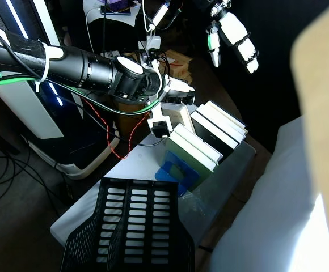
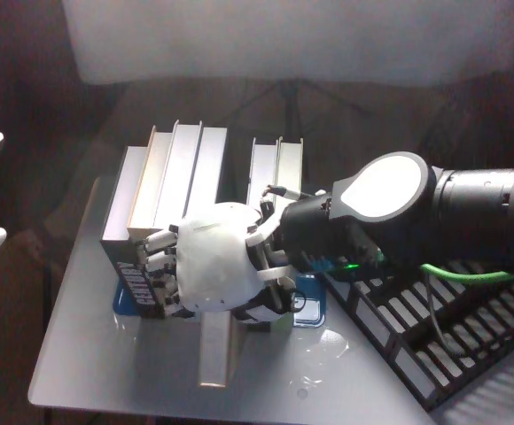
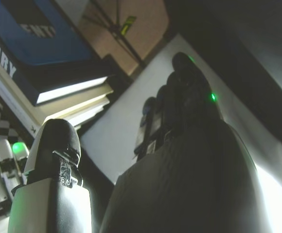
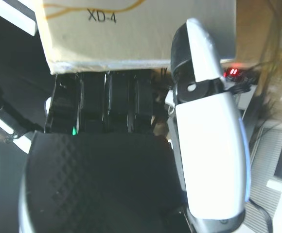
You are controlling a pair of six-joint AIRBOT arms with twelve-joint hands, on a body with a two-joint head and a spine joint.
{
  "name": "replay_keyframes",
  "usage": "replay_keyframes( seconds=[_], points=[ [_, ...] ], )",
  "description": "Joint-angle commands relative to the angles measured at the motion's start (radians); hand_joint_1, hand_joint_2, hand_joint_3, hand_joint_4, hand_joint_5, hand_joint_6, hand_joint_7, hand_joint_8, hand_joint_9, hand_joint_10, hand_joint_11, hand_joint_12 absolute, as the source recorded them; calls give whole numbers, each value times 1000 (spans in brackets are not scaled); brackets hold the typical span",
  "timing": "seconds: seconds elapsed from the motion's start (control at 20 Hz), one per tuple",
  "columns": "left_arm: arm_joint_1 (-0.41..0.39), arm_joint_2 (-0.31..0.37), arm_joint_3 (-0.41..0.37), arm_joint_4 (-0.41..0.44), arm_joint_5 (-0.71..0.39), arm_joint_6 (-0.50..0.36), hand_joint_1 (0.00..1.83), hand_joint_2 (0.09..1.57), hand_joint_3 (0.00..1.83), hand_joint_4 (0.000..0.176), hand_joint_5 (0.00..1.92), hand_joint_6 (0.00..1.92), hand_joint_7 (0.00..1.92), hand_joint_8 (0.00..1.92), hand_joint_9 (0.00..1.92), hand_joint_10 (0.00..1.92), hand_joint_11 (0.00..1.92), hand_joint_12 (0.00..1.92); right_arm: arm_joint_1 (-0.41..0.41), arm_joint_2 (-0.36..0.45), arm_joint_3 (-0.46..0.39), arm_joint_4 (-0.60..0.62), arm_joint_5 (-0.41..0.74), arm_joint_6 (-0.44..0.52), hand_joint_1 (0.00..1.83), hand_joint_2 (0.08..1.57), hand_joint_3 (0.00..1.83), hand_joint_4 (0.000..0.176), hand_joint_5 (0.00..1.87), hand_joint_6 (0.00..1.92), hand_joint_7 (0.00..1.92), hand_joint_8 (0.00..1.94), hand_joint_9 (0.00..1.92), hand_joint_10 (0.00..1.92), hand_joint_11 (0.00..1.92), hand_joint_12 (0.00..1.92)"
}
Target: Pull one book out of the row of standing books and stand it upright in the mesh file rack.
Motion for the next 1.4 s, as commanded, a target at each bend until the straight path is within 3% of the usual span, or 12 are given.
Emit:
replay_keyframes(
  seconds=[0.0,0.05,0.15,0.2,0.25,0.3,0.35,0.45,0.5,0.6,0.7,1.35],
  points=[
    [-1,5,12,-17,-110,-3,628,1290,0,0,34,1,0,0,0,0,0,154,2,-5,-7,1,-7,1,1024,1335,0,0,570,1528,630,57,37,769,0,1150],
    [-1,5,12,-18,-110,-3,645,1288,0,0,37,2,0,0,0,0,0,140,1,-7,-8,-16,-14,7,1023,1345,0,0,562,1577,473,11,7,741,0,1092],
    [-1,5,12,-18,-109,-4,642,1285,0,0,41,2,0,0,0,0,0,174,-1,-11,-10,-28,-26,9,1042,1322,0,0,600,1533,592,71,51,826,0,1557],
    [-1,5,12,-19,-109,-4,636,1285,0,0,41,1,0,0,0,0,0,182,-2,-13,-10,-32,-33,9,1024,1404,6,0,261,1026,356,17,9,356,0,957],
    [-1,5,12,-19,-109,-5,635,1285,0,0,44,1,0,0,0,0,0,126,-3,-15,-7,-35,-37,10,1125,1295,0,0,339,741,322,9,74,239,0,886],
    [-1,5,12,-19,-109,-5,628,1290,2,0,40,0,0,0,0,0,0,113,-5,-17,-4,-37,-41,10,844,1408,8,0,204,648,219,2,15,121,0,278],
    [-1,4,12,-19,-109,-5,644,1287,0,0,49,1,0,0,0,0,0,252,-6,-18,2,-43,-46,10,580,1441,15,0,121,564,127,4,2,23,0,55],
    [-1,4,12,-18,-109,-7,635,1283,0,0,51,0,0,0,0,0,0,393,-9,-22,16,-114,-51,70,983,1339,0,0,241,722,260,26,89,47,1,301],
    [-1,5,12,-18,-110,-9,628,1281,0,0,53,0,0,0,0,0,0,444,-13,-29,37,-194,-51,155,649,1248,0,31,94,615,141,4,67,33,0,59],
    [0,5,13,-17,-112,-13,626,1284,2,0,58,0,0,0,0,0,0,515,-19,-38,61,-291,-61,236,548,1229,0,69,58,580,109,0,61,27,0,1],
    [0,4,13,-17,-112,-14,615,1295,0,0,50,2,0,0,0,0,0,404,-20,-44,81,-398,-73,333,545,1228,0,71,58,576,108,0,61,26,0,0],
    [-8,-3,24,6,-115,-31,555,1306,0,14,33,3,0,0,0,0,0,1,-13,-45,98,-386,-58,341,545,1226,0,71,63,563,108,0,63,23,0,0]
  ],
)
